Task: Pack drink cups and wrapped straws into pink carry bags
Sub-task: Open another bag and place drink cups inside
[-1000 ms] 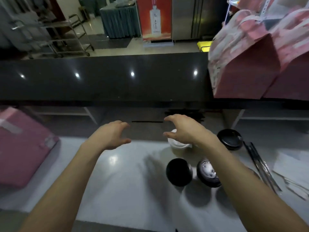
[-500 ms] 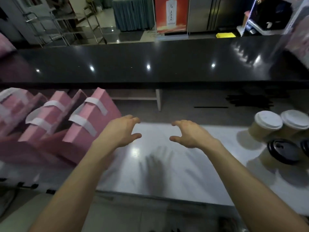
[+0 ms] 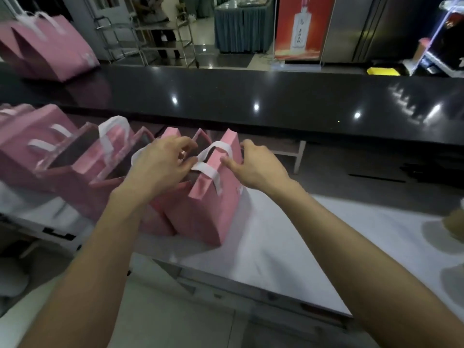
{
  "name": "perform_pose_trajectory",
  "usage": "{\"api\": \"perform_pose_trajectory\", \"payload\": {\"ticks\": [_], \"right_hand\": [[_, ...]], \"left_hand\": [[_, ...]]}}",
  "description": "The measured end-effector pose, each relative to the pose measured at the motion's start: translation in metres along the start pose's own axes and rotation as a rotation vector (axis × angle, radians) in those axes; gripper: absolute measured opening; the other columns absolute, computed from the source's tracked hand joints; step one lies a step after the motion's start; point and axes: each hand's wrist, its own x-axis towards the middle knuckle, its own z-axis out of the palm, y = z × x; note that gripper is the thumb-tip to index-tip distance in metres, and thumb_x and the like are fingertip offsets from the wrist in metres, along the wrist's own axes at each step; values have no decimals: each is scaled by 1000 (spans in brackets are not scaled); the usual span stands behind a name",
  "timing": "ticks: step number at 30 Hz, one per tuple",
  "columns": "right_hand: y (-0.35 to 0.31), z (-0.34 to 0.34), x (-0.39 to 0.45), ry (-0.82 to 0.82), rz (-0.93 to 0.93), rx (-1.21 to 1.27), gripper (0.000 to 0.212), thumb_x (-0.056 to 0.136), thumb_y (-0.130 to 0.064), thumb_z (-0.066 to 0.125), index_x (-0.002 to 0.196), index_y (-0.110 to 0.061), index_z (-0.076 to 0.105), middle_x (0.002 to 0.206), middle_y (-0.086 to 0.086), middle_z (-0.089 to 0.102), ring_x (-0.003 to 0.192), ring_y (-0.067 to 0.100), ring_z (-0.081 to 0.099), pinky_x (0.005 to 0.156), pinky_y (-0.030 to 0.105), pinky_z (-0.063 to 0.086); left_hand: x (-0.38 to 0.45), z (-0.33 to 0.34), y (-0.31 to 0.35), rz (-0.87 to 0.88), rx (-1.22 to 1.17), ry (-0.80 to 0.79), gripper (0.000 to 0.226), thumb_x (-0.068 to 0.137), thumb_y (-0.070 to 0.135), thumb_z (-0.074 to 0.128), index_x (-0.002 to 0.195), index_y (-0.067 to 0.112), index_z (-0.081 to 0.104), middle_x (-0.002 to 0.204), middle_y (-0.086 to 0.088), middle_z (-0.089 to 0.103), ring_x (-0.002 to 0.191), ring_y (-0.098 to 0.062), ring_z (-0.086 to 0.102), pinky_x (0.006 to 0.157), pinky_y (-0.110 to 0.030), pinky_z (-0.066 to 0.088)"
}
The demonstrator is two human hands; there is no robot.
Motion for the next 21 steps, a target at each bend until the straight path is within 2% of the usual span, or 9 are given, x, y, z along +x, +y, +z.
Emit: {"api": "perform_pose_trajectory", "payload": {"ticks": [3, 5, 6, 7, 10, 14, 15, 17, 21], "right_hand": [[-40, 4, 15, -5, 62, -35, 63, 103, -69, 45, 117, -9, 58, 102, 8, 56, 85, 28, 51, 73, 40, 40], [-64, 10, 21, -46, 100, -104, 63, 99, -74, 44, 88, -13, 58, 87, 4, 56, 71, 24, 50, 70, 38, 41], [-73, 14, 23, -76, 104, -153, 61, 97, -76, 47, 83, -18, 61, 83, 3, 58, 69, 22, 51, 67, 37, 43], [-80, 19, 25, -108, 106, -202, 55, 94, -73, 53, 86, -20, 66, 85, 2, 62, 72, 23, 57, 66, 35, 47], [-88, 29, 29, -184, 143, -304, 34, 85, -39, 77, 108, -15, 69, 100, 3, 70, 80, 25, 70, 66, 35, 60], [-80, 23, 30, -101, 193, -353, 27, 91, -12, 70, 114, -8, 58, 109, 8, 60, 86, 30, 61, 68, 38, 49], [-73, 18, 29, -73, 206, -361, 25, 91, -11, 70, 109, -11, 52, 103, 7, 56, 87, 30, 59, 69, 39, 48], [-51, 2, 20, -13, 256, -342, 29, 91, -13, 73, 104, -17, 47, 88, 3, 53, 79, 24, 60, 64, 36, 46], [10, -42, -6, 47, 293, -389, 14, 96, -25, 70, 92, -17, 59, 96, 8, 67, 67, 18, 54, 54, 32, 37]], "left_hand": [[3, -6, -22, 7, -19, -13, 21, 100, 33, 71, 120, 33, 74, 113, 10, 77, 103, -14, 72, 94, -45, 58], [10, -6, -37, 24, -21, -24, 22, 101, 32, 69, 122, 30, 75, 110, 9, 78, 101, -12, 67, 88, -39, 54], [15, -5, -46, 30, -21, -32, 23, 101, 31, 68, 123, 29, 75, 110, 10, 77, 101, -11, 66, 84, -36, 51], [20, -5, -53, 36, -21, -43, 24, 102, 31, 68, 124, 28, 74, 111, 10, 77, 102, -11, 66, 83, -34, 49], [37, -6, -71, 80, -34, -95, 25, 102, 28, 67, 127, 28, 73, 118, 10, 76, 103, -12, 70, 91, -39, 57], [58, -3, -80, 206, -59, -139, 22, 102, 29, 69, 118, 43, 72, 113, 17, 71, 101, -9, 70, 86, -37, 58], [63, 1, -80, 240, -66, -149, 22, 102, 31, 69, 115, 48, 71, 112, 19, 70, 99, -7, 69, 84, -36, 58], [74, 8, -73, 286, -76, -171, 20, 102, 36, 70, 121, 41, 74, 113, 17, 70, 100, -9, 70, 87, -39, 60], [94, 28, -37, 395, -122, -183, 29, 101, 43, 74, 126, 28, 75, 112, 10, 74, 100, -14, 71, 93, -43, 61]]}}
